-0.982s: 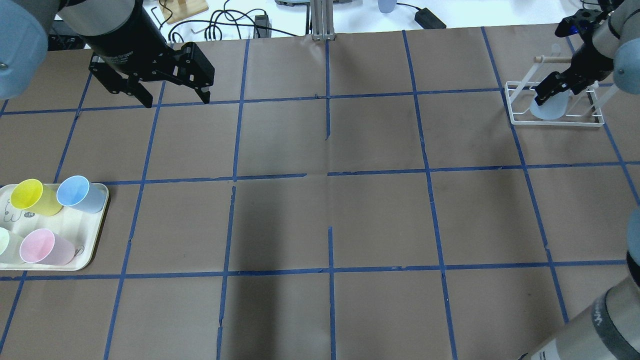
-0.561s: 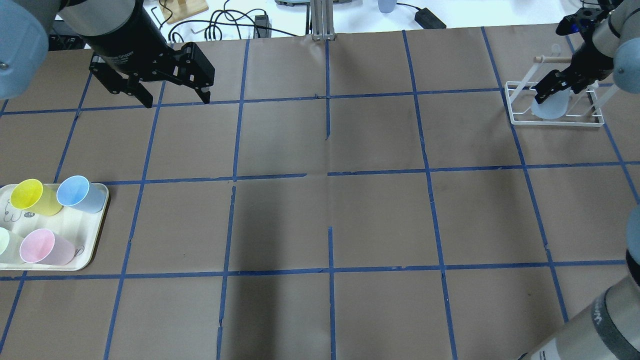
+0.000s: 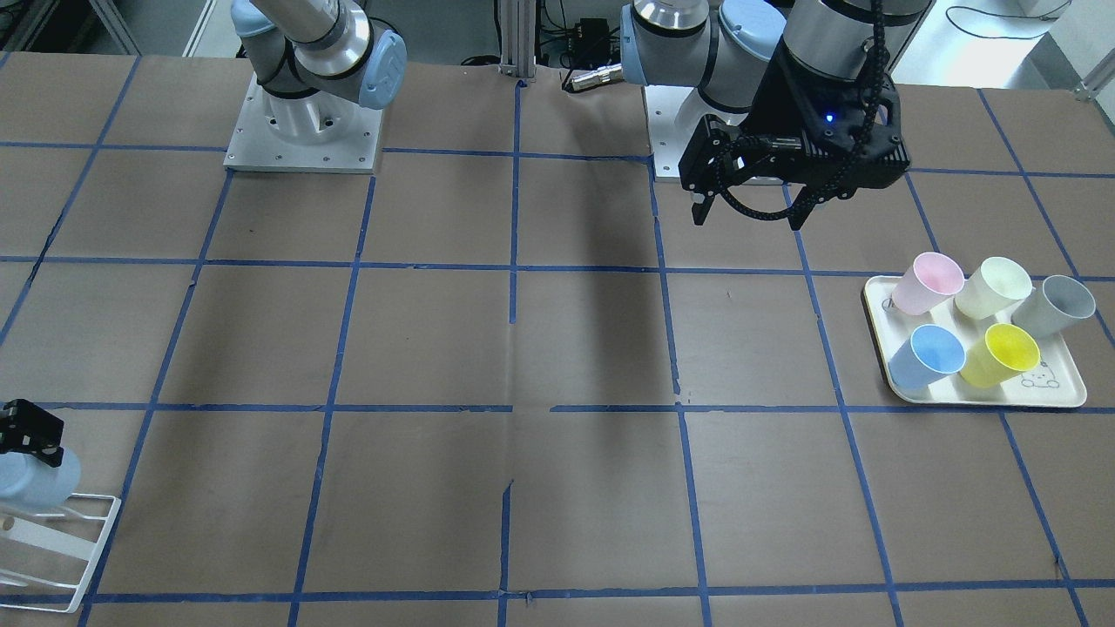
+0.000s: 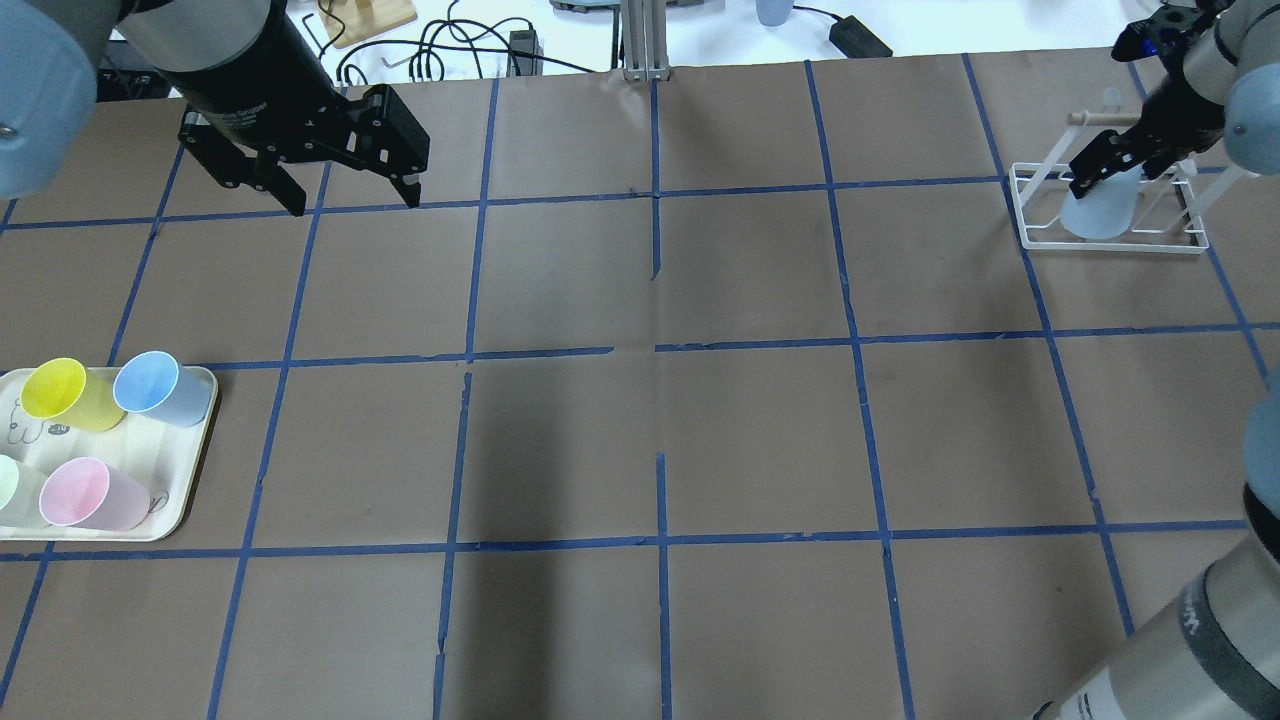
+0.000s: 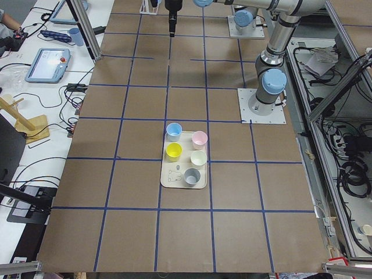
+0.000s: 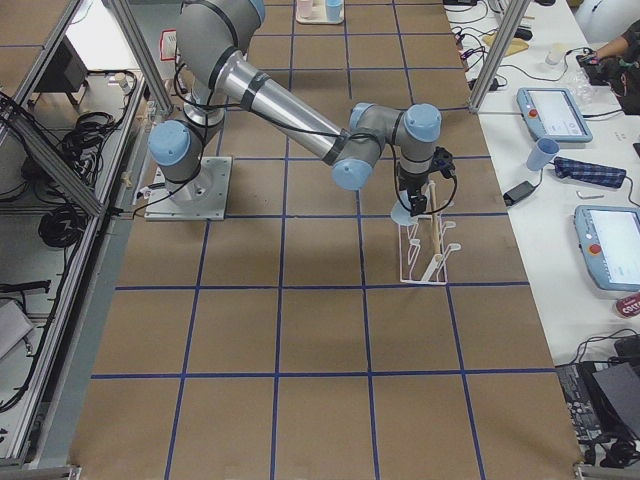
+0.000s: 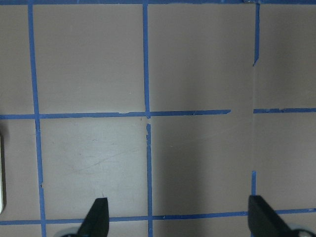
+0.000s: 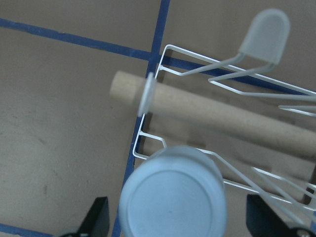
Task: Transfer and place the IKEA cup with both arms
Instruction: 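Close the right gripper on the light blue cup's base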
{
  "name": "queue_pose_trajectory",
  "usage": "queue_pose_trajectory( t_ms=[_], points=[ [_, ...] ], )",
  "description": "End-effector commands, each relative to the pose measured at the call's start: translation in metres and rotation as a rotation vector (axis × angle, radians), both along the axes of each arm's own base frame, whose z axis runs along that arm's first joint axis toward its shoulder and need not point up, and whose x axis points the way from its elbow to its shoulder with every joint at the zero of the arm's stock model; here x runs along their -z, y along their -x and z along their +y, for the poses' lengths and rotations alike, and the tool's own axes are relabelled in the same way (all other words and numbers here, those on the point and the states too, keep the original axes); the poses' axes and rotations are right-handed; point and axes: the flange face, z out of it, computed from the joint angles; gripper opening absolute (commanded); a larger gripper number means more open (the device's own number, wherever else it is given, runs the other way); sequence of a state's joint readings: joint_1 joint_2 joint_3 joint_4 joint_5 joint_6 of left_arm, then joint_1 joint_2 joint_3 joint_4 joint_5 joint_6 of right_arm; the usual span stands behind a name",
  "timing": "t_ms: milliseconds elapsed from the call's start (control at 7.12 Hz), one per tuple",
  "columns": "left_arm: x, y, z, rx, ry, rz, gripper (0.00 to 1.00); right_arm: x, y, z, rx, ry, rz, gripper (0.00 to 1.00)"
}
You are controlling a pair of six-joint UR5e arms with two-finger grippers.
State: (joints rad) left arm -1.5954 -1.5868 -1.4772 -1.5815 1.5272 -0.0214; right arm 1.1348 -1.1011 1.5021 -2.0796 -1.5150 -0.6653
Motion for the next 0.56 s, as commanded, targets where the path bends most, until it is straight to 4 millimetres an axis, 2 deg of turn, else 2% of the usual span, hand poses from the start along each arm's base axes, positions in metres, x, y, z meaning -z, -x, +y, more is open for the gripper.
queue_pose_trajectory(
  t_ms=[0,140,421],
  points=[
    [0.0005,-0.0001,-0.0003,0.001,-0.001,-0.001,1.0,-0.0001,0.0004,-0.0005,0.001,0.0,0.004,0.65],
    [-0.0003,0.0001,0.0002,0.0,0.001,0.001,1.0,-0.0023,0.0005,0.001,0.003,-0.006,0.009,0.43],
    [0.0005,-0.0001,-0.0003,0.0,-0.001,-0.001,1.0,-0.0047,0.0007,0.0014,0.004,-0.006,0.012,0.2]
  ],
)
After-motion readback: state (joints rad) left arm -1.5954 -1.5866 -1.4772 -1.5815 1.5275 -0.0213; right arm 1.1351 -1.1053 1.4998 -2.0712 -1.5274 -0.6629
